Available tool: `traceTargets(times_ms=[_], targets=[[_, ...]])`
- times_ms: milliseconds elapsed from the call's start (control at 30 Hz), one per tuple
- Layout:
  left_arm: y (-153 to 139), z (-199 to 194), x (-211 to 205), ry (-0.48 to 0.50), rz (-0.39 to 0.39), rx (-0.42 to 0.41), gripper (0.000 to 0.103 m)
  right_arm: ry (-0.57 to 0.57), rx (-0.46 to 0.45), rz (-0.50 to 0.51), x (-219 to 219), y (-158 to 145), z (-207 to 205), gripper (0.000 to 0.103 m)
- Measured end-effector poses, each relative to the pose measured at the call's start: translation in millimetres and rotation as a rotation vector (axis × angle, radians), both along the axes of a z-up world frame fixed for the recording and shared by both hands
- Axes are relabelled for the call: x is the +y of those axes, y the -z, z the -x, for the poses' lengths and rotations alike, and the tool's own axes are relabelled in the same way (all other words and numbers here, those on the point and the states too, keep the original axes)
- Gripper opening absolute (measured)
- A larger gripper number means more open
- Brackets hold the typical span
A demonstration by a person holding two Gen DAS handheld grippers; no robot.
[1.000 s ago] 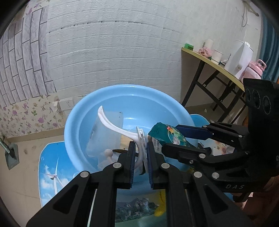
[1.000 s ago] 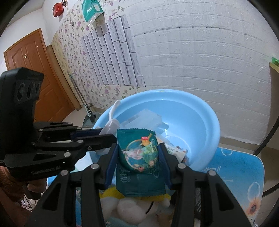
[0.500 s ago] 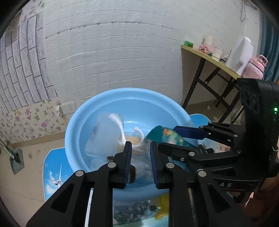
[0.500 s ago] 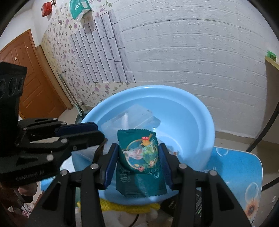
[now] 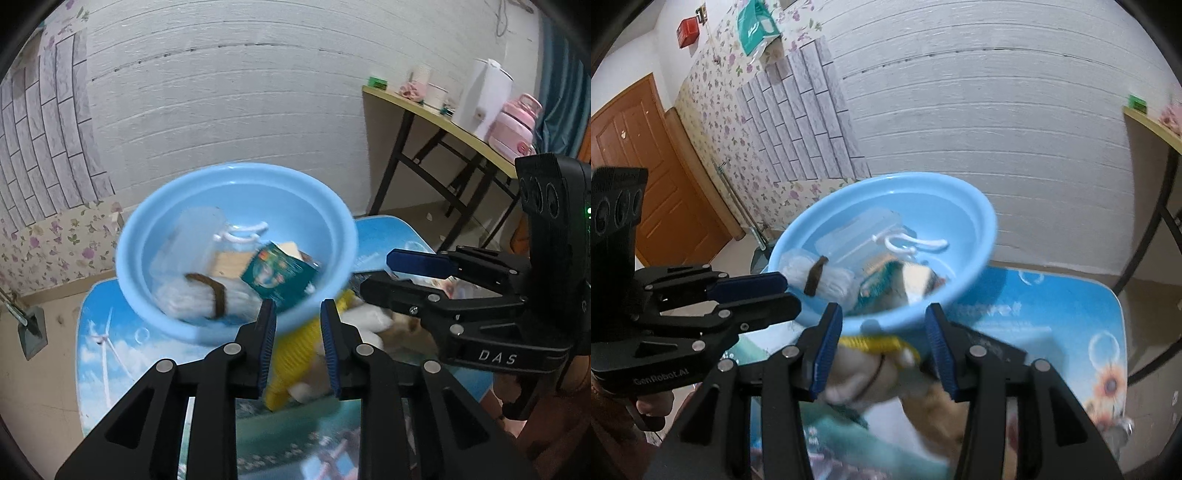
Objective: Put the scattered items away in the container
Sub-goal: 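Move the left tool down onto the yellow-hatted plush bunny and grasp it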
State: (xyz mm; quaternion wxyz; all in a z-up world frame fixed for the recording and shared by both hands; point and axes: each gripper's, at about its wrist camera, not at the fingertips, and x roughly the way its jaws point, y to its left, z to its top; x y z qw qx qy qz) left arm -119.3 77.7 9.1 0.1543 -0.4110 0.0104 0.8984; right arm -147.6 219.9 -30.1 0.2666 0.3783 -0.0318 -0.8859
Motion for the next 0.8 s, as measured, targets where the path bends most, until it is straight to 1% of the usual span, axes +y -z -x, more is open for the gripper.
traceTargets(times_ms=[267,533,600,633,667,733,800], targets=[[12,-24,33,0.070,0.045,-0.042,0.024,0.090,-0.038,0.027,39,16,-27,0.046],[24,-30,52,0.095,0.068,-0.081,0.026,0.171,-0.096,0.038,82,41,-48,0.046],[29,-29,57,0.103,0.081,-0.097,0.029,0.190,-0.106,0.042,92,45,-52,0.046],[31,-29,59,0.107,0.087,-0.103,0.039,0.195,-0.109,0.044,96,46,-53,0.047],[34,-29,62,0.108,0.097,-0.112,0.056,0.199,-0.111,0.046,99,48,-54,0.046],[39,-30,65,0.102,0.110,-0.110,0.068,0.207,-0.122,0.049,105,51,-55,0.046],[47,-30,70,0.097,0.138,-0.123,0.073,0.211,-0.134,0.055,110,55,-56,0.046]])
